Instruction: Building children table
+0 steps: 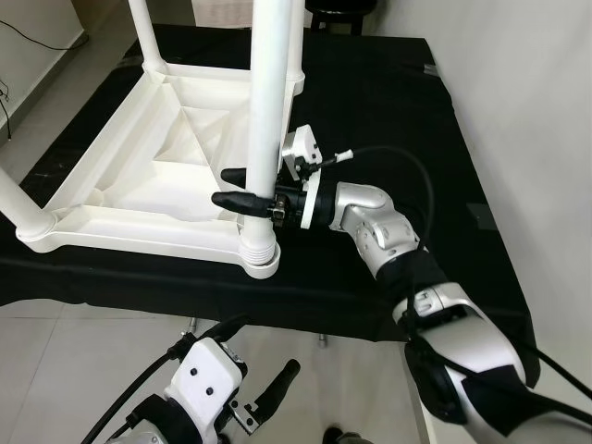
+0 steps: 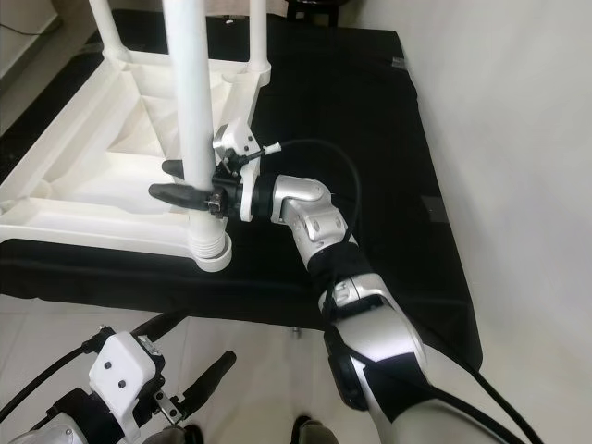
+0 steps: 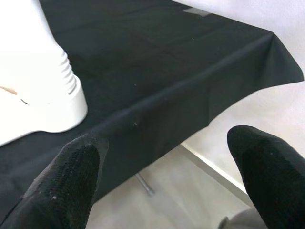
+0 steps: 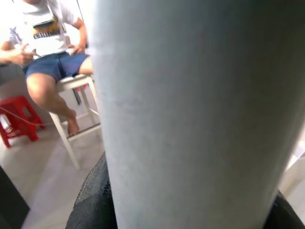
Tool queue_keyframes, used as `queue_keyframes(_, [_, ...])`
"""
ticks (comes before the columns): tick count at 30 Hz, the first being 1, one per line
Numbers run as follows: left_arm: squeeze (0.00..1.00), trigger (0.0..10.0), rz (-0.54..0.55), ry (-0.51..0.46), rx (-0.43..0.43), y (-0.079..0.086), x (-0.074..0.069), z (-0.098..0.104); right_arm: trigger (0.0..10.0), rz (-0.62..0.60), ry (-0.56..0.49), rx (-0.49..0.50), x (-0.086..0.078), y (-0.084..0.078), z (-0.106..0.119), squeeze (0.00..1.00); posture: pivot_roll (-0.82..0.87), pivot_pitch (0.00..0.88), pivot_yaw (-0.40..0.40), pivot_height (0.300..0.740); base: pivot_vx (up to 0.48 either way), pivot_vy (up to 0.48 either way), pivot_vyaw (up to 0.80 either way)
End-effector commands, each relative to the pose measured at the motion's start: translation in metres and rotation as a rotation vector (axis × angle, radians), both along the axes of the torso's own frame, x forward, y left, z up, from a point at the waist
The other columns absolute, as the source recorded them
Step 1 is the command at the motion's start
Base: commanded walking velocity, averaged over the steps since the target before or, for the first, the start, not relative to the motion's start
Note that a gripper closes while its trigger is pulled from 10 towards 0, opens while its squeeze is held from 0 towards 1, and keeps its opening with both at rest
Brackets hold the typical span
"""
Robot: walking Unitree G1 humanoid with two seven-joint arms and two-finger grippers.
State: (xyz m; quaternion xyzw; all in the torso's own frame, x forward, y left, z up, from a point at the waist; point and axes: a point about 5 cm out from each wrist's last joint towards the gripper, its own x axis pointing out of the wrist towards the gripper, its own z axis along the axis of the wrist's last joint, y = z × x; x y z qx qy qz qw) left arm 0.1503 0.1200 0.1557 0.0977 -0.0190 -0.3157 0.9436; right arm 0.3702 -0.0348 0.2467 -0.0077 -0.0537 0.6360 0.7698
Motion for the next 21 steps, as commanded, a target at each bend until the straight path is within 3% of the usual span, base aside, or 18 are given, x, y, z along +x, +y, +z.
queue_keyframes(1, [0.0,10.0,-0.014,0.021,0.01,-0.002,-0.005,-0.001,10.0,0.001,0.067,-0.055,0.0,-0.004,-0.019,0.0,0.1,0.323,-0.074,0.74,0.0,0.0,0.0])
queue_keyframes(10, [0.0,10.0,-0.02,0.032,-0.001,-0.003,-0.009,0.001,10.0,0.094,0.04,-0.106,-0.005,-0.001,-0.021,0.0,0.09,0.343,-0.074,0.74,0.0,0.0,0.0])
queue_keyframes(16, [0.0,10.0,-0.016,0.038,-0.002,-0.004,-0.011,0.003,10.0,0.255,-0.053,-0.163,-0.019,0.003,-0.03,0.0,0.1,0.355,-0.074,0.74,0.0,0.0,0.0])
queue_keyframes(21, [0.0,10.0,-0.013,0.042,0.001,-0.003,-0.012,0.003,10.0,0.319,-0.097,-0.23,-0.026,0.003,-0.038,0.0,0.1,0.358,-0.07,0.74,0.0,0.0,0.0])
